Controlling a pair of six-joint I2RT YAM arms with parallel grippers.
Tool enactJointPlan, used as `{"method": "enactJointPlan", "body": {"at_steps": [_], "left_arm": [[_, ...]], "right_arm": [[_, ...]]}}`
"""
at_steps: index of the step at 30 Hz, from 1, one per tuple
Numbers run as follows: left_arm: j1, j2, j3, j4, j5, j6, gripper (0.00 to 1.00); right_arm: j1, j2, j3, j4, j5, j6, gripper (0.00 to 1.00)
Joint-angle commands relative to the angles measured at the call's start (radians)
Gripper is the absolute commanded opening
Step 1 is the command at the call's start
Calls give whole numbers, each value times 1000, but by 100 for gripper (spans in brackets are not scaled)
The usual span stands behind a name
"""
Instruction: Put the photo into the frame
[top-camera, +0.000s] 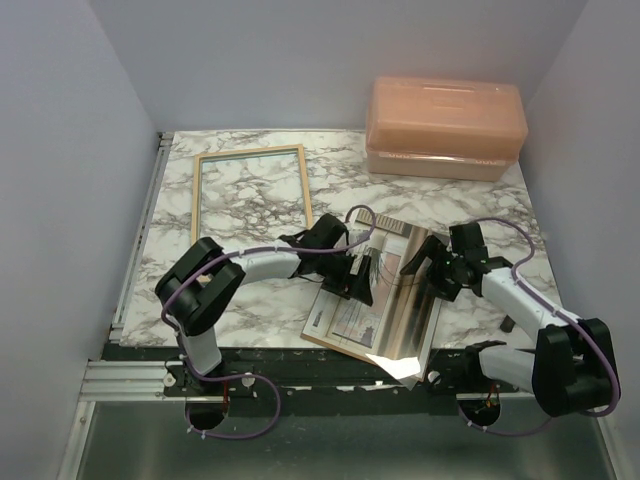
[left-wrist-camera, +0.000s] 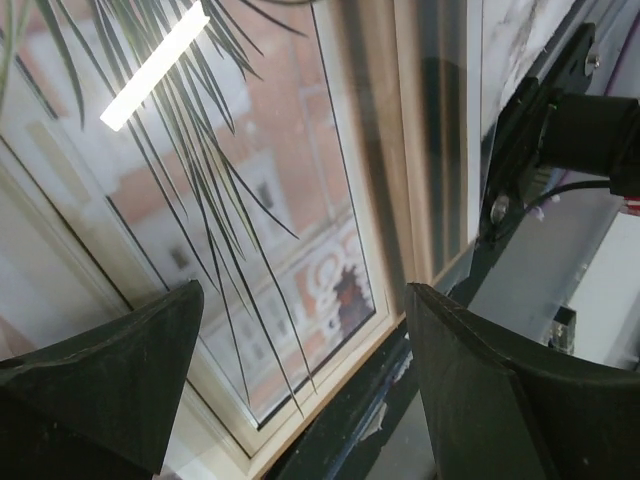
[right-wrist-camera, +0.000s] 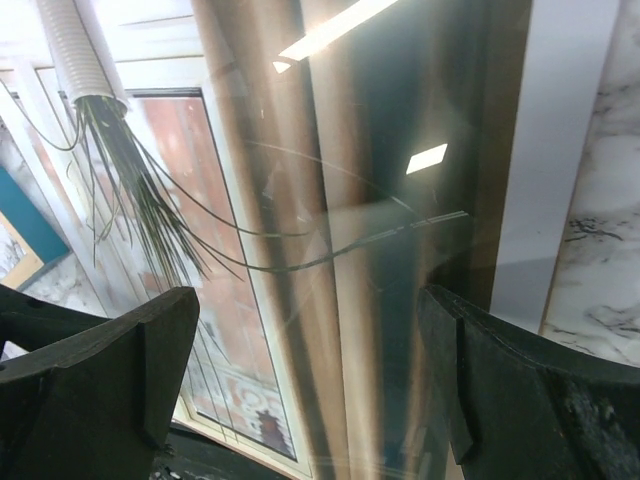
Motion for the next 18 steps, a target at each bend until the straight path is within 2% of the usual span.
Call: {"method": "enactJointPlan", "body": {"at_steps": [1, 10, 14, 18], "left_arm": [[-2, -53, -48, 40, 87, -16, 83], [35, -177, -137, -31, -151, -21, 89], [92, -224, -199, -33, -168, -18, 89], [173, -255, -274, -6, -121, -10, 88]], "right_arm": [[-3, 28, -18, 23, -71, -41, 100], [-3, 45, -15, 28, -113, -87, 100], [-3, 59, -19, 42, -138, -96, 100], [-3, 75, -31, 66, -173, -99, 99]]}}
